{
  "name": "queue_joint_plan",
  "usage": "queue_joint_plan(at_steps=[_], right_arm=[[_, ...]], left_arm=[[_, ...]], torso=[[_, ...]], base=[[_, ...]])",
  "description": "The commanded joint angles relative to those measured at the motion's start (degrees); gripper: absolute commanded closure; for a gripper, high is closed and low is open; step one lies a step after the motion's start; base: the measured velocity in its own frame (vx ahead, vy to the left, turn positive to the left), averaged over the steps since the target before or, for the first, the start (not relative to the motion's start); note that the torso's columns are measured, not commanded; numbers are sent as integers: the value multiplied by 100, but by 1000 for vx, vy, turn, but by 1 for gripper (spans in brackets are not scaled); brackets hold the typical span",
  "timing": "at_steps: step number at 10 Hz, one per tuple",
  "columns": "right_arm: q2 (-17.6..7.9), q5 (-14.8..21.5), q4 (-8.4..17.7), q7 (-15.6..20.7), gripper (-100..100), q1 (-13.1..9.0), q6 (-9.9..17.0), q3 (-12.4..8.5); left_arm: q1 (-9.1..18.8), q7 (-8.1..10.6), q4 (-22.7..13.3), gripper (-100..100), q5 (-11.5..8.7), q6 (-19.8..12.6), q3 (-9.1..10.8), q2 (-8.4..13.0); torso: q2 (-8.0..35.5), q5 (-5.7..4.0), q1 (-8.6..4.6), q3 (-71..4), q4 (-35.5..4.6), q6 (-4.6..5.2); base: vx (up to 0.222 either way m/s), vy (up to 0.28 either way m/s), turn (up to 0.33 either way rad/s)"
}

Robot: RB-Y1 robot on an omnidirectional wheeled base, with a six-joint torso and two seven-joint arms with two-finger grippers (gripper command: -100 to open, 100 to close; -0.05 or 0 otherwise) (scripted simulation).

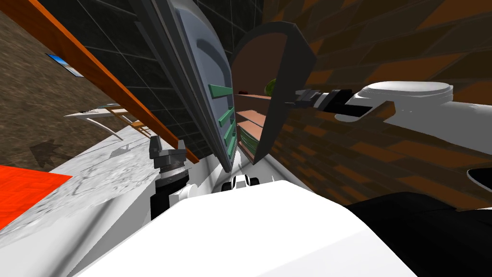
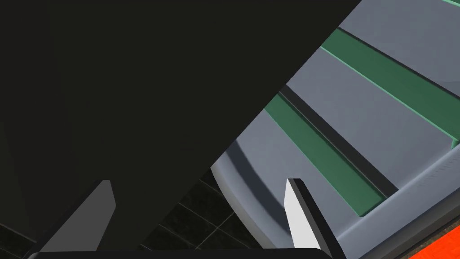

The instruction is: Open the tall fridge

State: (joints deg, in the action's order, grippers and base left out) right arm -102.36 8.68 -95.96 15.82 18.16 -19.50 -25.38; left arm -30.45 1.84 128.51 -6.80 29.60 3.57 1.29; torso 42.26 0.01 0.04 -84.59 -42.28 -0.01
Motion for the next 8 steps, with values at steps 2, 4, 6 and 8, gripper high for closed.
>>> queue_joint_plan(at_steps=[2,4,6,8], right_arm=[[-589,294,142,50,-100,152,67,-348],[-898,410,274,129,-100,128,105,-436],[-1158,523,400,206,-100,105,141,-520],[-1255,523,400,206,-100,105,141,-520]], left_arm=[[0,0,0,0,0,0,0,0],[0,0,0,0,0,0,0,0],[0,0,0,0,0,0,0,0],[0,0,0,0,0,0,0,0]], torso=[[3,0,1,2,-1,0],[2,-1,-4,1,-1,0],[4,-6,-14,3,-1,3],[3,-1,-3,2,-1,2]], base=[[7,49,47],[14,45,48],[2,28,30],[6,24,17]])
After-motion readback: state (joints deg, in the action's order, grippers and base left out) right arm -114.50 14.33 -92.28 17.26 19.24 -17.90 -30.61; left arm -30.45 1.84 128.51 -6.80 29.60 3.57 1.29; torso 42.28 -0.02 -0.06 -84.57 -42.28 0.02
